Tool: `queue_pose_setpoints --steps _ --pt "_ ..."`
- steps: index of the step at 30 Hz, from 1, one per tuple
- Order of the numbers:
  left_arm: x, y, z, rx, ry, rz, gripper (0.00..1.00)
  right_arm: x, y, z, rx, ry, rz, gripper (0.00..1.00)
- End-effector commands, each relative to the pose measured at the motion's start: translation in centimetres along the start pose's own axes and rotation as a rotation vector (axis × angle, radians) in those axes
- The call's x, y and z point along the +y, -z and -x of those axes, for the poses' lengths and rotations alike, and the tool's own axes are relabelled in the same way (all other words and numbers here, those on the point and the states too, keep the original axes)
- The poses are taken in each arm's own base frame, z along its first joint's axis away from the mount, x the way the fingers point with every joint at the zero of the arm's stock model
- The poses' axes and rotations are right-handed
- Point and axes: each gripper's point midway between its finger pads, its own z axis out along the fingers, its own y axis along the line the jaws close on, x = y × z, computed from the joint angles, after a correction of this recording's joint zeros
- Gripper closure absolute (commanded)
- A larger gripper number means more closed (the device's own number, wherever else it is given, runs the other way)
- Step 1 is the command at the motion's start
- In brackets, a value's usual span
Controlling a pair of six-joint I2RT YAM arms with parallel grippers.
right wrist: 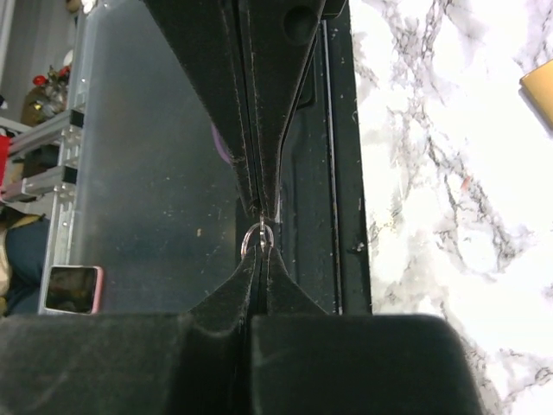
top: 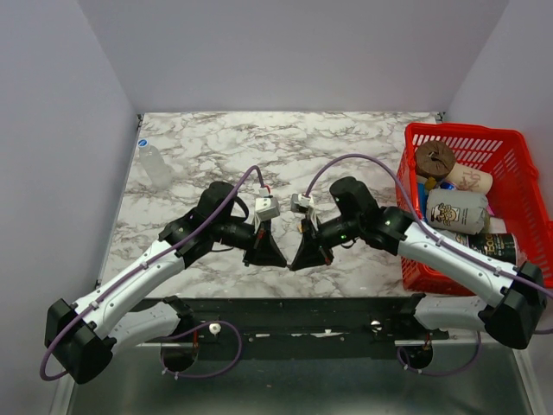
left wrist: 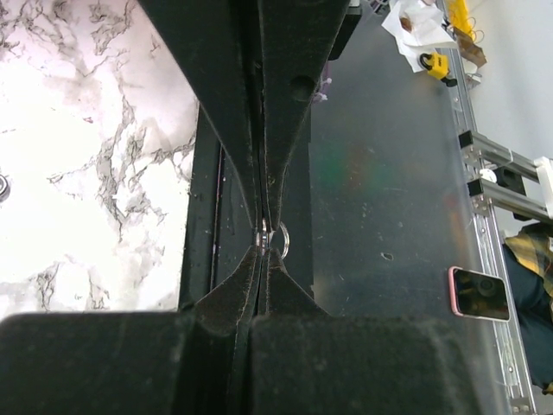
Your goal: Unlock with the key
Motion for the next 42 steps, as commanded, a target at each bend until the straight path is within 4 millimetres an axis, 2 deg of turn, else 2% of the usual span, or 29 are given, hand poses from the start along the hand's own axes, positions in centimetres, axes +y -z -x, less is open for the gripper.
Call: queue_pose_setpoints --steps 1,2,3,6,8,9,10,11,13,14,17,18,20,21,23,24,25,28,30,33,34,36,37,42 --pt "0.6 0.2 1.0 -0.026 -0.045 0.041 1.0 0.4 -0.5 -0.4 -0.001 -0.01 0.036 0.99" --pt "1.0 0.3 1.0 -0.029 -0.042 0.068 0.96 0.1 -0.5 -0.3 -0.009 -0.016 0.015 0.99" --pt "1.9 0.6 1.3 -0.039 -0.043 0.122 0.64 -0.2 -0.5 -0.2 -0.016 -0.024 -0.001 0.99" --pt "3.3 1.3 1.6 -0.059 -0.046 0.202 0.12 -1.8 -0.5 0.2 -0.055 -0.054 -0.088 0.99" --pt "4.9 2.6 2.6 -0.114 -0.07 0.304 0.02 -3.6 0.0 0.2 -0.085 -0.084 -0.148 0.99" --pt "5.8 3.1 2.3 -0.131 -0.055 0.348 0.01 -4.1 0.2 0.3 -0.099 -0.097 -0.163 0.99" --pt "7.5 4.7 3.1 -0.181 -0.057 0.458 0.01 -4.7 0.6 0.7 -0.128 -0.096 -0.18 0.99" --pt "8.4 5.4 3.2 -0.198 -0.046 0.504 0.01 -5.8 1.4 0.6 -0.155 -0.13 -0.213 0.99" --pt "10.3 6.9 2.8 -0.215 -0.009 0.596 0.01 -6.9 2.5 1.1 -0.202 -0.144 -0.25 0.99" --pt "11.9 8.2 2.4 -0.219 0.025 0.679 0.01 -8.2 3.7 1.2 -0.235 -0.175 -0.296 0.99" --pt "15.1 10.1 0.5 -0.156 0.101 0.859 0.01 -9.3 6.3 1.7 -0.321 -0.191 -0.352 0.99" --pt "15.7 10.4 0.3 -0.14 0.112 0.886 0.01 -9.2 6.8 1.7 -0.34 -0.184 -0.357 0.99" --pt "17.1 10.5 -0.8 -0.091 0.147 0.925 0.01 -8.6 7.8 2.0 -0.37 -0.15 -0.369 0.99" --pt "17.5 10.7 -0.9 -0.081 0.155 0.944 0.01 -8.4 7.9 2.0 -0.376 -0.138 -0.369 0.99" --pt "19.0 10.3 -2.2 -0.015 0.203 0.956 0.01 -7.5 7.9 1.9 -0.389 -0.121 -0.342 0.99" --pt "19.7 10.9 -1.9 -0.003 0.208 0.998 0.01 -7.2 7.9 1.9 -0.393 -0.114 -0.33 0.99" --pt "20.8 10.6 -3.1 0.053 0.246 1.007 0.03 -6.9 7.9 2.0 -0.402 -0.103 -0.317 0.99" --pt "21.7 9.6 -4.5 0.122 0.298 0.972 0.05 -6.3 7.6 1.7 -0.411 -0.095 -0.277 0.99" --pt "22.4 9.4 -4.5 0.127 0.288 0.97 0.05 -6.0 7.3 1.2 -0.401 -0.099 -0.252 0.99" --pt "23.6 9.1 -4.6 0.143 0.304 0.955 0.05 -5.8 7.3 1.5 -0.408 -0.072 -0.233 0.99" --pt "24.2 8.7 -5.3 0.164 0.324 0.944 0.05 -5.7 7.3 1.6 -0.41 -0.068 -0.232 0.99" --pt "24.9 8.4 -5.5 0.181 0.341 0.934 0.05 -5.6 7.2 1.5 -0.407 -0.065 -0.22 0.99" --pt "25.5 8.1 -6.6 0.217 0.37 0.928 0.05 -5.5 7.2 1.5 -0.408 -0.06 -0.219 0.99" --pt "26.5 7.4 -8.0 0.26 0.416 0.905 0.07 -5.0 7.4 1.5 -0.417 -0.043 -0.216 0.99"
